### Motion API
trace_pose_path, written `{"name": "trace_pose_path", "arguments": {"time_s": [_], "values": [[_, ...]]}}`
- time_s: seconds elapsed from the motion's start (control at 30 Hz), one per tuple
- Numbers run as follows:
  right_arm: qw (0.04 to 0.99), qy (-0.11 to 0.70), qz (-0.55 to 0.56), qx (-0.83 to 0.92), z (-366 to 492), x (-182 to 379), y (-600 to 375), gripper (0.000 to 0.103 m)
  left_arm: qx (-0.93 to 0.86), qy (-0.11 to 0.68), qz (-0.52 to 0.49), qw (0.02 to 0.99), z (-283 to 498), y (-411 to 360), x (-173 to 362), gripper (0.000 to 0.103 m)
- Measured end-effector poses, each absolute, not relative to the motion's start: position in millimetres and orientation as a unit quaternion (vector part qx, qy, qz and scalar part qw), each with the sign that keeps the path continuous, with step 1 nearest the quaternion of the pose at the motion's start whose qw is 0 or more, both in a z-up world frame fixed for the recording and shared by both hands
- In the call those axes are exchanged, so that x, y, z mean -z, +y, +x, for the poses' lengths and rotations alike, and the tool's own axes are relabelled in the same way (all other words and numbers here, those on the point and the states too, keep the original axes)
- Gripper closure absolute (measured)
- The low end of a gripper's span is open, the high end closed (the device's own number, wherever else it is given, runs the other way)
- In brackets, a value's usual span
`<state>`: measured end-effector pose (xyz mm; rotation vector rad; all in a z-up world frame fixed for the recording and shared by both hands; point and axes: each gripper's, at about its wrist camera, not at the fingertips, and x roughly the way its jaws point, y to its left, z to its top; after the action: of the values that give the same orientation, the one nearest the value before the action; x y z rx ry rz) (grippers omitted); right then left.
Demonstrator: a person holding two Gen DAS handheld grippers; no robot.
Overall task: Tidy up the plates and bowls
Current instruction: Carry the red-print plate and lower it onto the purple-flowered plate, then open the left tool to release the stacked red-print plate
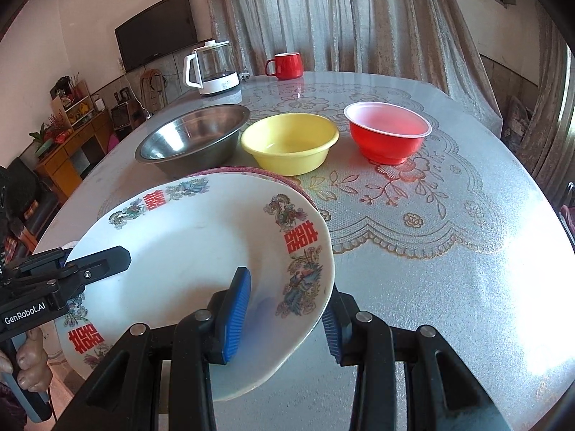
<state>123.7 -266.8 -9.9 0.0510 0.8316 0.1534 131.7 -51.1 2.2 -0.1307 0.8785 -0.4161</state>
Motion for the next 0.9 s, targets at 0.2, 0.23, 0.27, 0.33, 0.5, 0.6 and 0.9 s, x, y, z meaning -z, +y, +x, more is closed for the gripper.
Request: {"name": "trace_pose_path", "arguments": {"time_s": [0.2,0.23,0.27,0.33,0.5,0.6,0.9], "values": [[0.915,0.4,-0.009,-0.058,125.7,14.7,-260.5,0.065,0.189,0.426,-0.058,0.883,135.8,-48.2,1.5,0.071],[0.915,0.399,-0.011,-0.057,125.6,15.7,-260.5,0.065,0.187,0.425,-0.059,0.884,135.7,-47.2,1.3,0.071],[0.916,0.397,-0.011,-0.056,125.1,15.9,-260.5,0.065,0.185,0.423,-0.058,0.885,135.4,-46.0,0.8,0.071],[0.918,0.392,-0.013,-0.054,123.7,14.1,-260.5,0.065,0.183,0.425,-0.062,0.884,136.6,-43.8,1.7,0.071],[0.921,0.385,-0.028,-0.048,122.5,14.0,-257.0,0.065,0.181,0.425,-0.059,0.885,135.6,-44.5,1.2,0.071],[0.92,0.388,-0.023,-0.047,120.9,16.3,-258.0,0.065,0.179,0.425,-0.065,0.885,134.2,-42.9,0.3,0.071],[0.924,0.378,-0.015,-0.049,105.8,17.1,-261.3,0.066,0.171,0.425,-0.066,0.887,134.3,-44.3,0.4,0.069]]}}
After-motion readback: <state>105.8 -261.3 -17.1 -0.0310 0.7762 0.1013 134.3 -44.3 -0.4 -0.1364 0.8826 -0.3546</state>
